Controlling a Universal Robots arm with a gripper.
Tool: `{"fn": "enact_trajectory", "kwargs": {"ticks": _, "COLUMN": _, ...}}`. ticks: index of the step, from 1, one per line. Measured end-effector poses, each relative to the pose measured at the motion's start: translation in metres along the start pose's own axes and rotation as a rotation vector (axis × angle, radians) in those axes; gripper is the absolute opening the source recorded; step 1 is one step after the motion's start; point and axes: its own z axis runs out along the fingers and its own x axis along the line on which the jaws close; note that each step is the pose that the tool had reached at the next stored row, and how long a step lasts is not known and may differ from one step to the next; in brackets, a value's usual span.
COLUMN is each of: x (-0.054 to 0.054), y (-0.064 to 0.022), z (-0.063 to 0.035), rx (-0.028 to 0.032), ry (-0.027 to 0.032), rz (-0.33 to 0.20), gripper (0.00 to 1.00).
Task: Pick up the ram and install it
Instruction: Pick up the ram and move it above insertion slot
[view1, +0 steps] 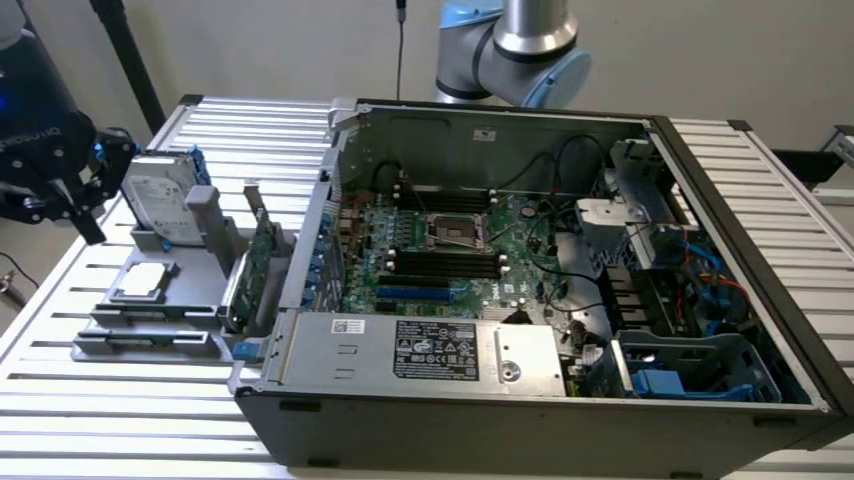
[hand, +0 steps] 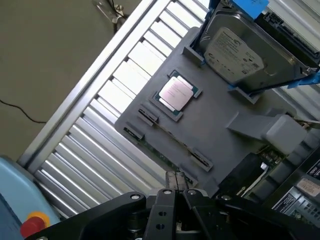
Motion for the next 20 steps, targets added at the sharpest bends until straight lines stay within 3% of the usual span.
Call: {"fn": "enact_trajectory", "kwargs": {"ticks": 20, "x": -0.0002, "y": 0.0000, "z": 0.0057, "rx": 0.0102, "ry": 0.0017, "rz": -0.364, "gripper": 0.11}}
